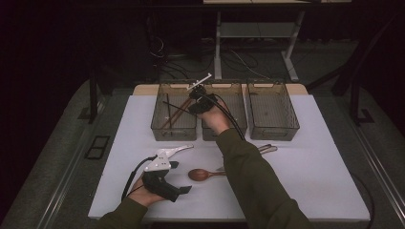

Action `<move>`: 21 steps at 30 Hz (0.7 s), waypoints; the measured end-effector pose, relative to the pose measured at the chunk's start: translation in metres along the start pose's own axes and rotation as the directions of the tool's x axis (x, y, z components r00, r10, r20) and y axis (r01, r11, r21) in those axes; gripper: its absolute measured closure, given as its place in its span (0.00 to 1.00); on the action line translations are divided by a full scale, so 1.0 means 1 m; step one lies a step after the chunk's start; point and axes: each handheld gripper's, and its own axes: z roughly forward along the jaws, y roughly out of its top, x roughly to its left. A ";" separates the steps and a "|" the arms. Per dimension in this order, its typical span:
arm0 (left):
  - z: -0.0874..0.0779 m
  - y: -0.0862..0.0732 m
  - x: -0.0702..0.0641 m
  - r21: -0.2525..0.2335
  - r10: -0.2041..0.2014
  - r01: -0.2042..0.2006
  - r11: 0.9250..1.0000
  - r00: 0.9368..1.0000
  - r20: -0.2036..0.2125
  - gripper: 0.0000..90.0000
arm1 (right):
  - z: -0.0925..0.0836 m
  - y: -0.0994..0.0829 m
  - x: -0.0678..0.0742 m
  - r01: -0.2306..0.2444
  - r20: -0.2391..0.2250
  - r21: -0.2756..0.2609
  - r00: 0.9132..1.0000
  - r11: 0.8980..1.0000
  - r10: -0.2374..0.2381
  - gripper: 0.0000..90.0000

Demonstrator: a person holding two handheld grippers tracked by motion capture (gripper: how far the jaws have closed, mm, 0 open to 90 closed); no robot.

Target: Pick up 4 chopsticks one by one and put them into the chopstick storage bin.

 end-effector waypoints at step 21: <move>0.000 0.000 0.000 0.000 -0.004 0.004 1.000 1.000 0.000 0.00 | -0.026 -0.008 -0.005 0.003 -0.085 -0.109 0.996 0.994 -0.012 0.53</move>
